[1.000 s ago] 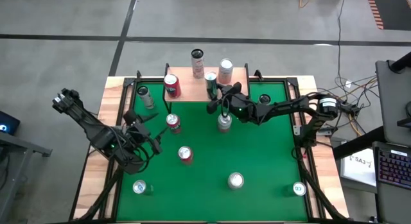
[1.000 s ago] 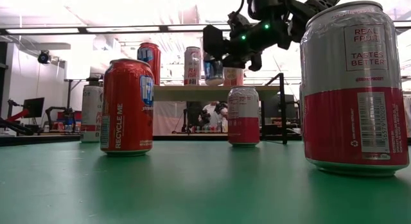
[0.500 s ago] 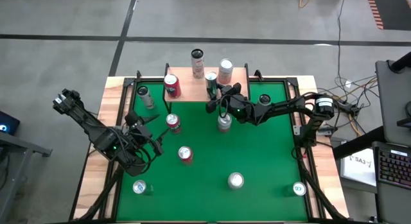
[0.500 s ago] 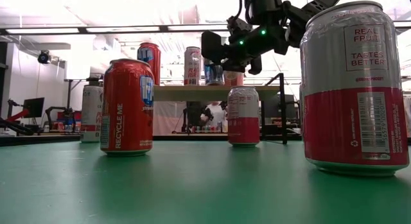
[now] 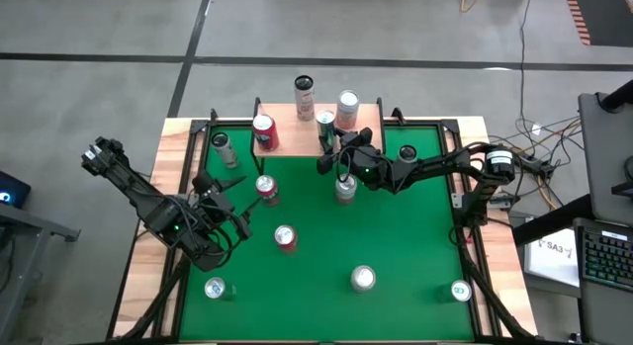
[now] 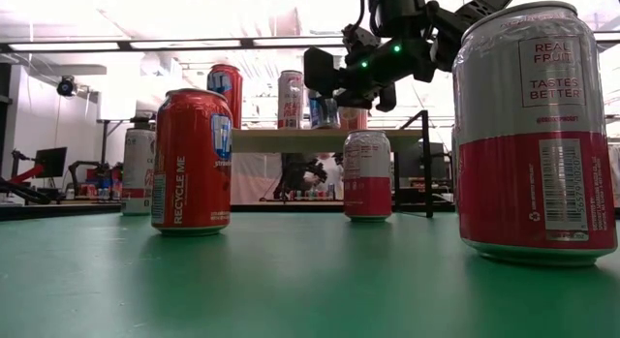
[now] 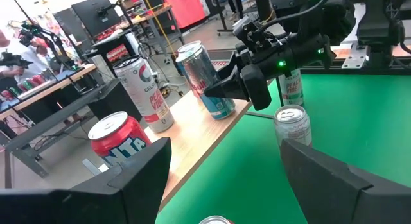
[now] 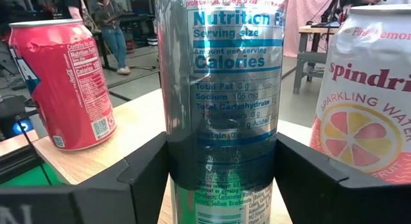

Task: Place canned beverage on shelf
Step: Put the top left blue soda can on the shelf

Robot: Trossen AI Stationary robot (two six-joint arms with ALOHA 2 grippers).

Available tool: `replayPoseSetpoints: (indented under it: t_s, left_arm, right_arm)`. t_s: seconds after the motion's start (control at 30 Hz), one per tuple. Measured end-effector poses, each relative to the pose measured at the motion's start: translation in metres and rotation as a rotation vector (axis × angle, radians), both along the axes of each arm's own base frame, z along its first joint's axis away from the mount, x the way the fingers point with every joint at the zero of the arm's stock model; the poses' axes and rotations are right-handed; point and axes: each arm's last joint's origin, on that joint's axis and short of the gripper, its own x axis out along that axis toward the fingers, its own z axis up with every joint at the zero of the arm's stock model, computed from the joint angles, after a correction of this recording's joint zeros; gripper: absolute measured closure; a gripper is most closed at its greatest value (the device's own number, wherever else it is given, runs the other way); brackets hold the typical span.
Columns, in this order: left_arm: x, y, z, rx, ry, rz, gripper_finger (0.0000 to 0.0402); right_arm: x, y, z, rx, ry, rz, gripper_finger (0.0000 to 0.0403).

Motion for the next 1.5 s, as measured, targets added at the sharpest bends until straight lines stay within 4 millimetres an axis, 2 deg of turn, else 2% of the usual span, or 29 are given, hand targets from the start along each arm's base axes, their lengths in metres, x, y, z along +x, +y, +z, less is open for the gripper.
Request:
replayPoseSetpoints:
  t_s: [0.4, 0.67, 1.1, 1.5]
  left_arm:
    - [0.0, 0.0, 0.0, 0.001, 0.0, 0.0, 0.0123]
    - [0.0, 0.0, 0.0, 0.001, 0.0, 0.001, 0.0123]
    - [0.0, 0.0, -0.001, 0.002, 0.002, 0.0, 0.0123]
    - [0.003, -0.003, -0.003, -0.051, 0.006, -0.027, 0.0123]
  right_arm:
    - [0.0, 0.0, -0.006, 0.007, 0.039, -0.002, 0.0122]
    - [-0.001, 0.0, -0.001, -0.005, 0.029, -0.001, 0.0117]
    - [-0.02, 0.007, 0.04, -0.022, -0.016, 0.012, 0.011]
    - [-0.051, 0.044, 0.09, -0.052, -0.053, 0.125, 0.012]
